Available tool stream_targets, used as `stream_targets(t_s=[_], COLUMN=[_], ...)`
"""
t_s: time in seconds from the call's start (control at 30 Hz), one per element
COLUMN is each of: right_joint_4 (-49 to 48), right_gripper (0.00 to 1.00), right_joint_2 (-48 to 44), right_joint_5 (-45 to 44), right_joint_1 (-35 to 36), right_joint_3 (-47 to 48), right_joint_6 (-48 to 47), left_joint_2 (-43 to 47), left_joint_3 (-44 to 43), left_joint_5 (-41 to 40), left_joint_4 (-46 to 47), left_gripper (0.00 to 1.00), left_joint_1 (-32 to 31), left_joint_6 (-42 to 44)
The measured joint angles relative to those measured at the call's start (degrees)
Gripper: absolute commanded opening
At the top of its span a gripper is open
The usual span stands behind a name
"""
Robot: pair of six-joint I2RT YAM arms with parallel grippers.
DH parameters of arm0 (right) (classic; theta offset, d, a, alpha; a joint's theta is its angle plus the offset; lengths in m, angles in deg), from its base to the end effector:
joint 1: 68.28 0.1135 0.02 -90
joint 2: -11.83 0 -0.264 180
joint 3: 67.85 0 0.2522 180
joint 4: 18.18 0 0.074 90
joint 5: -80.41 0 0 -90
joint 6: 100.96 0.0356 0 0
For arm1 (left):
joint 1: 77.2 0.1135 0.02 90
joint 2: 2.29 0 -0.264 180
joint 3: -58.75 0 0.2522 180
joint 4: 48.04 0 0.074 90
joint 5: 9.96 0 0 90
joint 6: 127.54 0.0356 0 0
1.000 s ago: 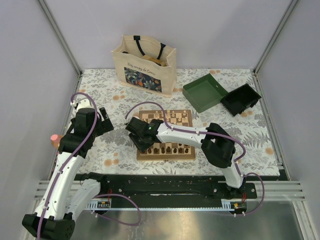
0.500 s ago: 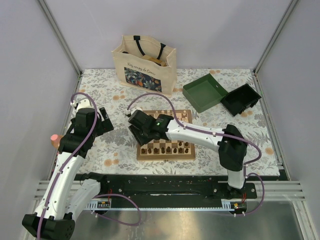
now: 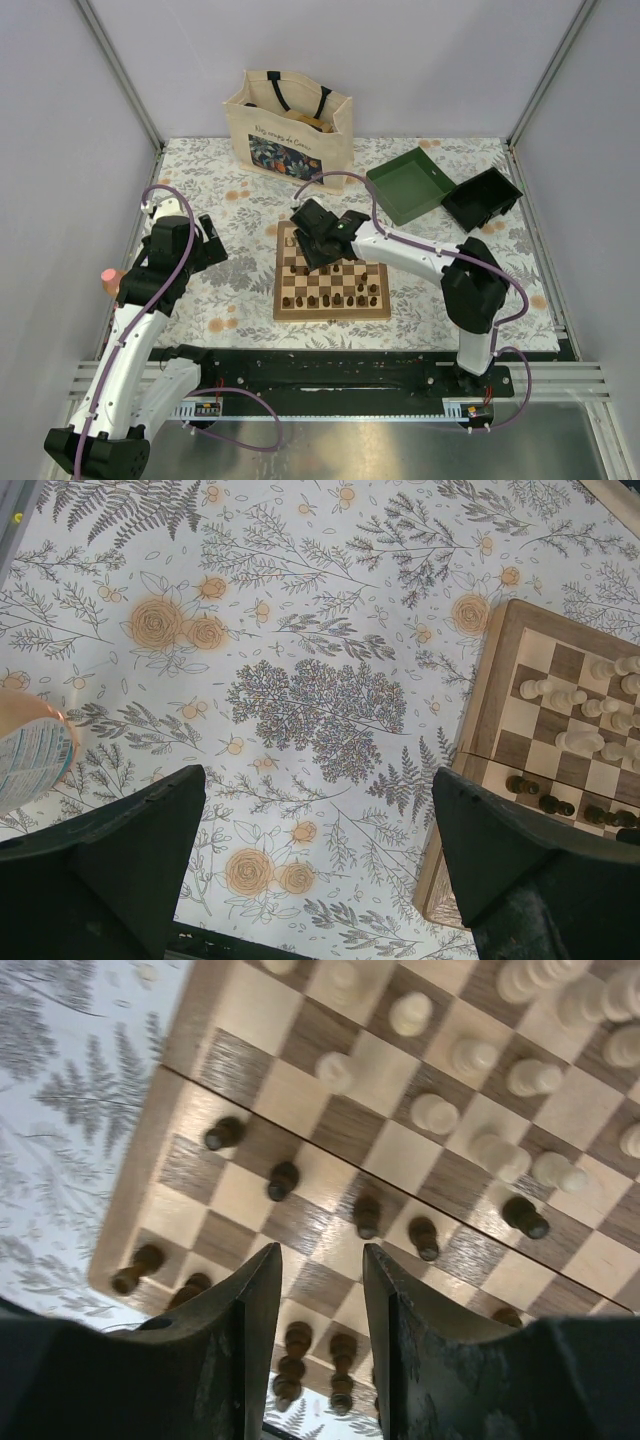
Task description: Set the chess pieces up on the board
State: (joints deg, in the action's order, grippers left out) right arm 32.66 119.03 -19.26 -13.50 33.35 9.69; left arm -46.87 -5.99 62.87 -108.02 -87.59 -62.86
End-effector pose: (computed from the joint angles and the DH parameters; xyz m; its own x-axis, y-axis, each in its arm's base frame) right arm 0.2405 0.3303 0.2480 -0.7171 -0.4130 -0.5614 -0.5337 0.8434 0.0613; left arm 0.1511 -0.0170 0.3166 -0.5477 -0.3150 -0.7751 -0.3152 0.9358 -0.1576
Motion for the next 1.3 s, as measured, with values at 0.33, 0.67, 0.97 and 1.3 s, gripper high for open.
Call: stream_targets(t_s=[0.33, 0.67, 0.97, 1.3], right_joint_4=[-0.11, -2.01, -3.04, -4.66], right_gripper=[0.46, 0.43, 0.43, 0.42], right_joint_2=[-2.93, -5.09, -5.09, -4.17], right_joint_5=[-1.62, -1.77, -1.57, -1.09], right_joint_1=[-5.68, -10.67, -13.14, -13.92], right_joint_3=[-6.86, -10.05, -12.37, -12.48], right_joint_6=[0.20, 0.17, 0.17, 0.17], left_joint_2=[-0.15, -0.74, -0.92, -0.92], left_joint_3=[0.00, 0.00, 0.00, 0.00], left_joint_5=[0.17, 0.70, 0.81, 1.11], left_joint_4=[0.02, 0.07, 0.50, 0.83], left_gripper=[0.99, 0.99, 0.99, 0.99], left_joint_1=[0.00, 0.00, 0.17, 0.37], left_joint_6=[0.00, 0.00, 0.02, 0.02])
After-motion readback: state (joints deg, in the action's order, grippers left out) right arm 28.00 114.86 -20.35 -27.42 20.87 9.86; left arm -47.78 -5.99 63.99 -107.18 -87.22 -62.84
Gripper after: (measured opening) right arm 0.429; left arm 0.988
